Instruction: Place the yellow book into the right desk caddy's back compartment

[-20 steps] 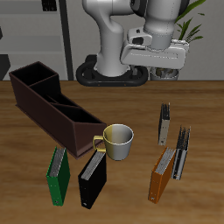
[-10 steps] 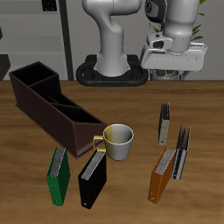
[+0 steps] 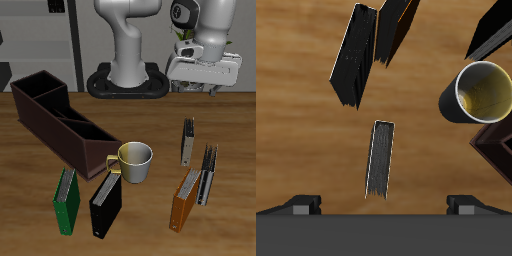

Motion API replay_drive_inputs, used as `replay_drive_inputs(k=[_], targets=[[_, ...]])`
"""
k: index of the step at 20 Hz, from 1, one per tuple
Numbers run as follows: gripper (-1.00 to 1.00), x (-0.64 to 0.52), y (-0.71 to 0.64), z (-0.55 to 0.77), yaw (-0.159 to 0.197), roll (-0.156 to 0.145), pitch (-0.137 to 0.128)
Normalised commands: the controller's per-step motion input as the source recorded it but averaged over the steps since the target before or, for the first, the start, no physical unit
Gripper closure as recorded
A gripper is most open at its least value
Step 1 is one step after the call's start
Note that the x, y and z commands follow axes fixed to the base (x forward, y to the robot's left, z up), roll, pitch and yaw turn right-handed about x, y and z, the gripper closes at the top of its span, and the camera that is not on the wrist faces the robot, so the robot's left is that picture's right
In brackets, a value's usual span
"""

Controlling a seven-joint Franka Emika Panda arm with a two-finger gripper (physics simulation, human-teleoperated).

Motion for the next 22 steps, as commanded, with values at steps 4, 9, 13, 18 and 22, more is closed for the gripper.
replay_drive_inputs(k=[4, 9, 13, 18, 22], targets=[[-1.0, 0.03, -0.07, -0.22, 0.005, 0.01, 0.022], [-1.0, 0.03, -0.05, -0.31, 0.01, -0.011, 0.015], [-1.0, 0.1, -0.1, -0.26, -0.001, 0.019, 0.039], [-1.0, 0.1, -0.03, -0.2, -0.013, -0.006, 0.017], [-1.0, 0.03, -0.02, -0.24, -0.034, -0.02, 0.0]])
